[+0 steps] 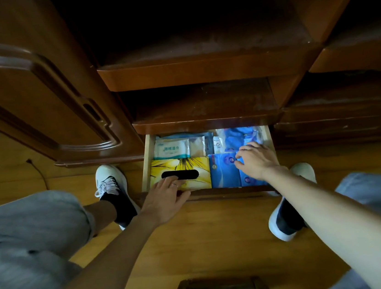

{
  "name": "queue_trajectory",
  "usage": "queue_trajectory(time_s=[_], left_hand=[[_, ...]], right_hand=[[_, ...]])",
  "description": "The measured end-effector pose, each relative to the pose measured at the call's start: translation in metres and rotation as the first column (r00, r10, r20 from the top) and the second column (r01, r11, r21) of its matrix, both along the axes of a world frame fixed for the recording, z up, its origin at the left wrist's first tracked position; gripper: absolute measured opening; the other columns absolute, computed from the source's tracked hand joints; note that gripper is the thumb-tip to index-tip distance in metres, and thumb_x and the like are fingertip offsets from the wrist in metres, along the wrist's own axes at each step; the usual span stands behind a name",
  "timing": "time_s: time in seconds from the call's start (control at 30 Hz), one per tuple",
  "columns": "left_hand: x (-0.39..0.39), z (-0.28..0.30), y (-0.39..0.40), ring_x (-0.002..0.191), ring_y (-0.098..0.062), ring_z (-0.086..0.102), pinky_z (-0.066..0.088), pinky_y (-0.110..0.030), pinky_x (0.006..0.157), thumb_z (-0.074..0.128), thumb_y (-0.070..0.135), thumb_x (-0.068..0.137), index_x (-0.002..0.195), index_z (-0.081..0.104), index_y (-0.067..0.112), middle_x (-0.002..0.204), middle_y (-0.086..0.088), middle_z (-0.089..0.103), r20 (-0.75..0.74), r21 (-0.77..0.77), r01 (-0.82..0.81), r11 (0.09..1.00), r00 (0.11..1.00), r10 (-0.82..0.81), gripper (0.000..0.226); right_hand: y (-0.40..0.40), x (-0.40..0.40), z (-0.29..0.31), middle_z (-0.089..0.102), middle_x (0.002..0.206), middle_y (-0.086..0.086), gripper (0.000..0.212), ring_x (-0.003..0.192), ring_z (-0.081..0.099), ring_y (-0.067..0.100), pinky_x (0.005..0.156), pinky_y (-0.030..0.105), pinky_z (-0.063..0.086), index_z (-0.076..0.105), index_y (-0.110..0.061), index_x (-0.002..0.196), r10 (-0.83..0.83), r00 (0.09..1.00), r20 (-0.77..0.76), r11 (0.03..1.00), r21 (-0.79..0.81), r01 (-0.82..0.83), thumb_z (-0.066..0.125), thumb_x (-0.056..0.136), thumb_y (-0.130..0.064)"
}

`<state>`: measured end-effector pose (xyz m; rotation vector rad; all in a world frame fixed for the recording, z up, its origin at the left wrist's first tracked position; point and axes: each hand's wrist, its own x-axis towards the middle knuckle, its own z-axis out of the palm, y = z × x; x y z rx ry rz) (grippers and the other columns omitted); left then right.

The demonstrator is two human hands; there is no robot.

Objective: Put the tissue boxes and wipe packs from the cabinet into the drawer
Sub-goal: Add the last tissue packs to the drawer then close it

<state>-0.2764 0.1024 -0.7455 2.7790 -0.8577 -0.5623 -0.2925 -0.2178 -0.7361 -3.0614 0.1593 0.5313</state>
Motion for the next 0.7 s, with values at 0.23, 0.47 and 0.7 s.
queue_trajectory(time_s=[0.23, 0.47, 0.7], left_hand=[[-0.017, 0.018, 0.013, 0.123, -0.022, 0.055, 0.049, -0.037, 0.095, 0.071, 0.044, 0.088, 0.138, 0.057, 0.026, 0.130, 0.001, 0.058, 0.295, -0.034, 0.065, 0.997, 0.954, -0.052, 0.055], [-0.035, 0.030, 0.002, 0.140, -0.043, 0.039, 0.040, -0.057, 0.110, 0.073, 0.031, 0.090, 0.155, 0.030, 0.010, 0.156, -0.021, 0.035, -0.598, -0.184, -0.978, -0.101, 0.030, 0.801, 0.081], [-0.034, 0.014, -0.004, 0.092, -0.035, 0.065, 0.062, -0.044, 0.087, 0.060, 0.006, 0.098, 0.143, 0.049, 0.016, 0.118, -0.014, 0.056, -0.974, 0.178, -0.839, -0.514, -0.225, 0.031, 0.047]], right_hand=[[0.021, -0.090, 0.011, 0.066, 0.116, -0.004, 0.025, 0.108, 0.061, 0.017, 0.072, 0.033, 0.053, 0.063, -0.025, 0.120, -0.278, 0.855, 0.438, 0.942, 0.298, 0.154, 0.057, 0.098, -0.036], [0.035, -0.120, -0.002, 0.066, 0.124, 0.019, 0.050, 0.076, 0.074, 0.006, 0.067, 0.028, 0.063, 0.047, -0.004, 0.138, -0.975, -0.097, -0.200, -0.222, 0.876, 0.428, 0.068, 0.095, -0.021], [0.059, -0.105, -0.008, 0.065, 0.119, 0.020, 0.054, 0.101, 0.071, 0.038, 0.071, 0.050, 0.065, 0.047, -0.016, 0.140, -0.582, 0.035, -0.812, -0.780, 0.571, 0.256, 0.043, 0.104, -0.056]])
